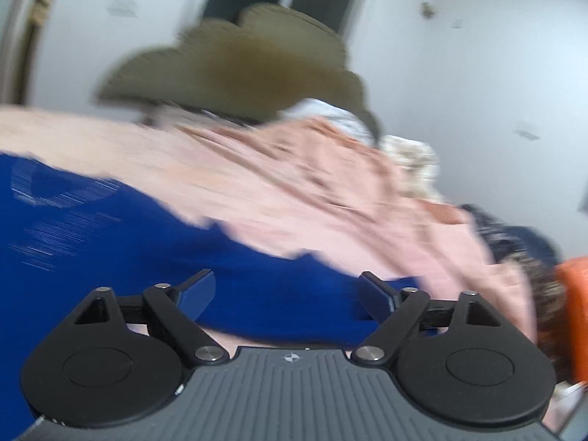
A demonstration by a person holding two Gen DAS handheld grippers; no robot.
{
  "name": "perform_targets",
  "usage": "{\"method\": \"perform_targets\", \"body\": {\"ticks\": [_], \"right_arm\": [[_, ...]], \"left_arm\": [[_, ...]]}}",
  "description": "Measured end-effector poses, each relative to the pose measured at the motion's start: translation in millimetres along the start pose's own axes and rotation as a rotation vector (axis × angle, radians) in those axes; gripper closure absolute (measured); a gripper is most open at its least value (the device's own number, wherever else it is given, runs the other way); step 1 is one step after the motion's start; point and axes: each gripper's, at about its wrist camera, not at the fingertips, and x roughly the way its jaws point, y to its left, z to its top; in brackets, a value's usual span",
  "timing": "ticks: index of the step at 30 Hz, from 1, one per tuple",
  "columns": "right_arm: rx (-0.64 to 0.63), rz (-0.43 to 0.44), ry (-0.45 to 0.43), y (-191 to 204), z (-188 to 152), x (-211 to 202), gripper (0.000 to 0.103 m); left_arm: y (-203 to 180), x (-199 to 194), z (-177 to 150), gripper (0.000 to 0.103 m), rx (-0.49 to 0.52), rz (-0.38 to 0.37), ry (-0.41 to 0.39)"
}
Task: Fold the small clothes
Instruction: 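Grasp the cuff of the sleeve nearest the right gripper with the right gripper, then carry the held sleeve across the sweater body and release it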
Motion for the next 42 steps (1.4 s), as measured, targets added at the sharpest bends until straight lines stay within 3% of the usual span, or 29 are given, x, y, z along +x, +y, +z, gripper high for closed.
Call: {"method": "perform_targets", "body": {"ticks": [3, 8, 13, 17, 19, 20, 22, 23, 29, 34, 36, 39, 42], "right_arm": [[-0.025, -0.090, 0.067, -33.6, -8.5, 38.5, 0.032], [-0.089, -0.084, 0.210, -63.2, -20.7, 75.4, 0.036], [-0.237, -0.077, 0.243, -53.3, -36.2, 95.1, 0.036], [-0.212, -0.073, 0.200, -52.7, -29.8, 114.1, 0.037], [-0.141, -0.037, 0.199, -61.3, -25.7, 124.5, 0.054], [-0.090, -0.015, 0.208, -67.6, -22.9, 127.9, 0.073], [0.035, 0.012, 0.225, -82.3, -19.7, 133.5, 0.086], [0.091, 0.016, 0.223, -90.4, -19.2, 133.5, 0.098], [0.392, 0.017, 0.184, -145.8, -12.7, 120.4, 0.099], [0.429, -0.207, 0.074, -191.5, 19.0, 94.5, 0.098], [0.482, -0.260, 0.023, -204.2, 32.3, 80.7, 0.097], [0.528, -0.217, -0.046, -193.1, 49.0, 60.6, 0.097], [0.509, -0.071, -0.074, -148.6, 63.7, 52.8, 0.097]], "left_arm": [[-0.6, -1.7, 1.8, 0.000, 0.012, -0.015, 0.003], [-3.6, -3.1, 4.5, 0.000, 0.044, -0.009, -0.004], [-9.6, 0.9, 7.1, 0.000, 0.053, -0.012, 0.008], [-11.7, -6.7, 10.3, 0.000, 0.063, 0.000, -0.021], [-10.3, -11.3, 12.7, 0.000, 0.069, 0.006, -0.043], [-9.5, -12.8, 13.6, 0.000, 0.072, 0.009, -0.051], [-7.5, -13.4, 15.0, 0.000, 0.071, 0.007, -0.053], [-6.5, -13.2, 15.5, 0.000, 0.067, 0.004, -0.049], [1.7, -13.0, 14.3, 0.000, 0.048, -0.014, -0.032], [23.5, -23.1, 19.4, 0.000, 0.032, 0.029, -0.097], [33.6, -24.0, 21.1, 0.000, 0.009, 0.045, -0.103], [48.7, -22.3, 20.8, 0.000, -0.036, 0.037, -0.093], [59.3, -20.1, 19.5, 0.000, -0.051, 0.035, -0.076]]}}
